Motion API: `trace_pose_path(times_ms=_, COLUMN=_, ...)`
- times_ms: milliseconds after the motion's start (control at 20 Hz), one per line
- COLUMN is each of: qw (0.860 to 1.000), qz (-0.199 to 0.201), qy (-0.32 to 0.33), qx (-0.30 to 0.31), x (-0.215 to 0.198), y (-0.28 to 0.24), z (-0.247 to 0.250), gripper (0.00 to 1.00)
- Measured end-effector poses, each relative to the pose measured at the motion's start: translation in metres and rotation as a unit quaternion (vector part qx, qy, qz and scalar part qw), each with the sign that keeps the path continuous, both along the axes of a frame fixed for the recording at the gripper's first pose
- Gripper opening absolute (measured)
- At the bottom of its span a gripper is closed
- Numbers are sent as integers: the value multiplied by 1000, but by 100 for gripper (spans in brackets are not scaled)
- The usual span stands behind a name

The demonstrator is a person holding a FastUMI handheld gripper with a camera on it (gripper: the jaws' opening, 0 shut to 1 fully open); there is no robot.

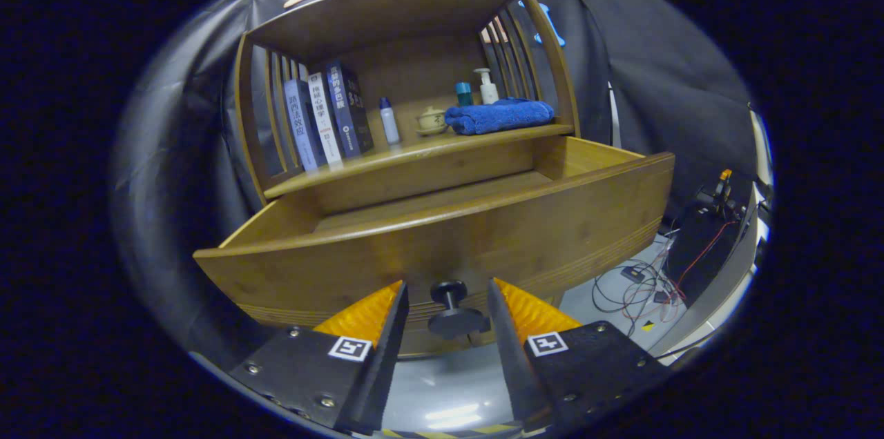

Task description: Pull open the drawer, take out the items inside it, and place them on the countertop above the cabinet.

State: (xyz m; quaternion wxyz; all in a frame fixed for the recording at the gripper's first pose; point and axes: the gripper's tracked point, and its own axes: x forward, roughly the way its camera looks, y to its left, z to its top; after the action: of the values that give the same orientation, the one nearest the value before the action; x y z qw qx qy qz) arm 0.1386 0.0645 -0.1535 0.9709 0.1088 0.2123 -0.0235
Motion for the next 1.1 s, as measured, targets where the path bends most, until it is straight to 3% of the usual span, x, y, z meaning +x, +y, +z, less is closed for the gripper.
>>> trace_pose_path(times_ms=200, qw=998, qz=9, qy=-56, qx=-24, x=7, y=8, z=34, gripper=67)
trace_pose_path(times_ms=400, qw=996, qz=17, qy=-69, qx=-52, x=15, y=16, z=73, gripper=67)
trace_pose_path(times_ms=550, qw=997, qz=-4, qy=-63, qx=-55, x=40, y=12, z=105, gripper=67)
trace_pose_path(times_ms=750, qw=997, qz=-57, qy=-11, qx=-53, x=74, y=-6, z=115, gripper=67)
trace_pose_path(times_ms=900, qw=992, qz=-79, qy=80, qx=-62, x=86, y=-19, z=88, gripper=67)
trace_pose_path(times_ms=1100, qw=982, qz=-92, qy=162, qx=-30, x=109, y=-22, z=44, gripper=68)
